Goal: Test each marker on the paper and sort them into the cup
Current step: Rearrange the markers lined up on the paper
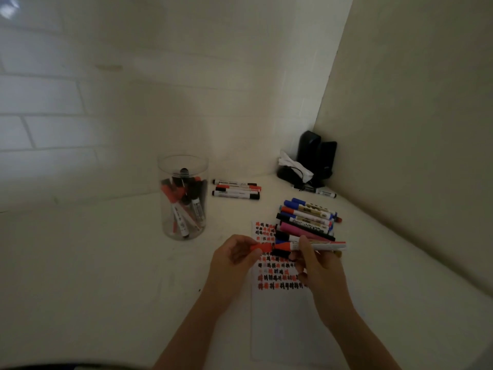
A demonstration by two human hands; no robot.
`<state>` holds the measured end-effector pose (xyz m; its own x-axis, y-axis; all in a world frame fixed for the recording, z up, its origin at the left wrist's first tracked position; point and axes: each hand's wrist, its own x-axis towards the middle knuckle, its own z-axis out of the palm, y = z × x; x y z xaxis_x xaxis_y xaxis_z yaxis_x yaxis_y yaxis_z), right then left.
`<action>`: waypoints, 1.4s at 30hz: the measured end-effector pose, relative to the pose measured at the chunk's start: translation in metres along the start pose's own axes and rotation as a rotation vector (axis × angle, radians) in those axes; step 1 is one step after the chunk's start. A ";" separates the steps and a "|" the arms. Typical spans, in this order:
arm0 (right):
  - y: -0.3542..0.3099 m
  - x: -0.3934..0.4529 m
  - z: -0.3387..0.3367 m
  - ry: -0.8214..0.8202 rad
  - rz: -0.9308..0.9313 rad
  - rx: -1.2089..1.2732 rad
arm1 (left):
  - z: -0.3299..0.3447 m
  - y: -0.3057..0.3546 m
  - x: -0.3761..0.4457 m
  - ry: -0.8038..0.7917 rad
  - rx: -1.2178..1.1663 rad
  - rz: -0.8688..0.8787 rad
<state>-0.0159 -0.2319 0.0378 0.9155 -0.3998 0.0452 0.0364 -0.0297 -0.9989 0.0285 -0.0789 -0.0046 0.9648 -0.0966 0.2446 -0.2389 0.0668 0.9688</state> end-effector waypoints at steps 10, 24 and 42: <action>0.007 -0.001 0.011 -0.011 -0.027 -0.078 | 0.001 0.001 -0.001 -0.058 -0.017 -0.004; 0.002 0.007 0.013 -0.108 0.135 0.018 | 0.000 0.008 -0.003 -0.019 -0.007 -0.006; -0.023 -0.024 0.079 -0.356 -0.133 -0.222 | -0.063 0.078 -0.002 0.392 -0.124 0.159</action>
<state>-0.0069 -0.1493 0.0586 0.9911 -0.0398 0.1271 0.1117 -0.2707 -0.9561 0.0145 -0.0111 0.0673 0.8916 0.3069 0.3329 -0.3958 0.1713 0.9022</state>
